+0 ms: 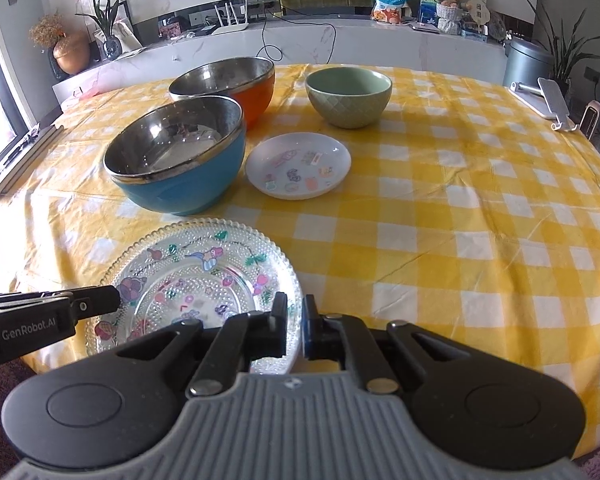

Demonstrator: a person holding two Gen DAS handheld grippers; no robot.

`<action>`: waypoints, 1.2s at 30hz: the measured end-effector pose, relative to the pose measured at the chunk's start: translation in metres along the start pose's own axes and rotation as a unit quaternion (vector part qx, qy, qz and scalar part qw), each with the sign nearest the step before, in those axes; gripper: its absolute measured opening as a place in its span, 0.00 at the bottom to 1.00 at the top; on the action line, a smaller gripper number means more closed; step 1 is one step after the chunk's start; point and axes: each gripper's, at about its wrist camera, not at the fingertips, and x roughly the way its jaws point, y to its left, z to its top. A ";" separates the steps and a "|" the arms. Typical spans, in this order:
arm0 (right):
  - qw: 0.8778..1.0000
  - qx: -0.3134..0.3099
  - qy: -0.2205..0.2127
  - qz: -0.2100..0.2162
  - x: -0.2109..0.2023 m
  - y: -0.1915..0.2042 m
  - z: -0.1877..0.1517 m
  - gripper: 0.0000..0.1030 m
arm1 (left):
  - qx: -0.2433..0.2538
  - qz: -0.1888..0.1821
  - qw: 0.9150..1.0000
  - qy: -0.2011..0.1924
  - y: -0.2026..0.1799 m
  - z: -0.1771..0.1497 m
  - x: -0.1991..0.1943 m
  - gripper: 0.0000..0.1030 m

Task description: Organize plates and bowls

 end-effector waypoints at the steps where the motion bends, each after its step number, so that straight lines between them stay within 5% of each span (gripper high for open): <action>1: 1.000 -0.003 -0.001 -0.001 0.000 0.000 0.000 0.04 | 0.002 0.001 1.000 -0.001 -0.001 0.000 0.000 0.13; 8: 1.000 0.020 -0.007 0.020 -0.005 -0.008 -0.002 0.08 | -0.004 -0.002 1.000 -0.005 0.002 -0.001 -0.002 0.14; 17: 0.996 0.075 -0.034 0.036 -0.020 -0.034 -0.002 0.25 | -0.005 -0.003 0.999 -0.044 -0.009 0.006 -0.022 0.32; 24: 0.991 0.114 -0.055 0.047 -0.029 -0.051 -0.002 0.32 | -0.021 -0.040 0.997 -0.063 -0.034 0.015 -0.025 0.32; 36: 0.986 0.139 -0.062 0.061 -0.019 -0.080 0.016 0.33 | -0.089 -0.050 0.993 -0.057 -0.065 0.041 0.008 0.32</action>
